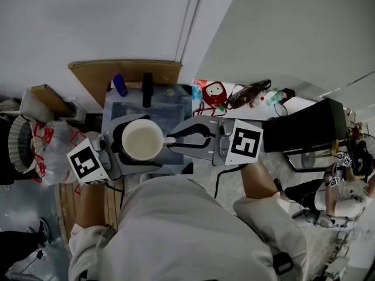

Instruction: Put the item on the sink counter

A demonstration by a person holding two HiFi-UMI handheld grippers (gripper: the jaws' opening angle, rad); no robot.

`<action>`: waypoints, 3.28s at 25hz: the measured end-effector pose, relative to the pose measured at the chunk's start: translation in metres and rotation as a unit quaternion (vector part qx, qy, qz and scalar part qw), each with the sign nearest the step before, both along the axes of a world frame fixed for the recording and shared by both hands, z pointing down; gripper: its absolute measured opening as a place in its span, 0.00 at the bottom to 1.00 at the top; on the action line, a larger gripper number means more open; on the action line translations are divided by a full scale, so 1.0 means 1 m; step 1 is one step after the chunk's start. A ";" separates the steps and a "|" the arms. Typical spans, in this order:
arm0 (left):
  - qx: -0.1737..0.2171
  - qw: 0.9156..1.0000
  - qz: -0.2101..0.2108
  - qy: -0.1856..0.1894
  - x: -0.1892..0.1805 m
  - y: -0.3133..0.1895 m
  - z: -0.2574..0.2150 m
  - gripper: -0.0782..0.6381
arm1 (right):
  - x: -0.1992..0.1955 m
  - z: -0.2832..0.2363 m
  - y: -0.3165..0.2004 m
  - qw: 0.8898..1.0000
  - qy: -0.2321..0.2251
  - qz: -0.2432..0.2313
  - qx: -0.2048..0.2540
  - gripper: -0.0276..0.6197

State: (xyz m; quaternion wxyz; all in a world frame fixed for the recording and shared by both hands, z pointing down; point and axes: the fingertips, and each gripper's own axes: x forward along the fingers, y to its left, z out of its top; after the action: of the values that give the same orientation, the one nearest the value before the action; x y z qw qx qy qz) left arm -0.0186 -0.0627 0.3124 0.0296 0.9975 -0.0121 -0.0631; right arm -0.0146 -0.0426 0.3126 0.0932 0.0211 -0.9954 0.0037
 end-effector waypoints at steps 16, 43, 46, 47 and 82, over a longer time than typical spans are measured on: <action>0.002 1.000 0.001 0.003 0.001 0.000 0.001 0.76 | 0.002 -0.010 -0.003 0.999 -0.046 0.009 -0.022 0.11; 0.013 1.000 -0.012 0.004 0.002 -0.002 -0.007 0.76 | 0.026 -0.017 -0.011 0.995 -0.090 0.036 -0.010 0.11; 0.013 1.000 -0.016 0.005 0.002 -0.003 -0.006 0.75 | 0.029 -0.019 -0.012 0.995 -0.096 0.041 -0.007 0.11; 0.012 1.000 -0.018 0.005 0.002 -0.003 -0.006 0.74 | 0.030 -0.019 -0.012 0.994 -0.098 0.043 -0.007 0.11; -0.007 0.995 -0.100 0.024 -0.029 -0.035 -0.009 0.12 | 0.076 -0.028 -0.054 0.980 -0.144 0.134 -0.005 0.11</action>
State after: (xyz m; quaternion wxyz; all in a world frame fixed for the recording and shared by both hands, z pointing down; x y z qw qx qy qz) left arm -0.0479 -0.0977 0.3033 0.0309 0.9893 -0.1115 -0.0893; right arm 0.0611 -0.0962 0.2845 -0.0527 0.1530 -0.9865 0.0242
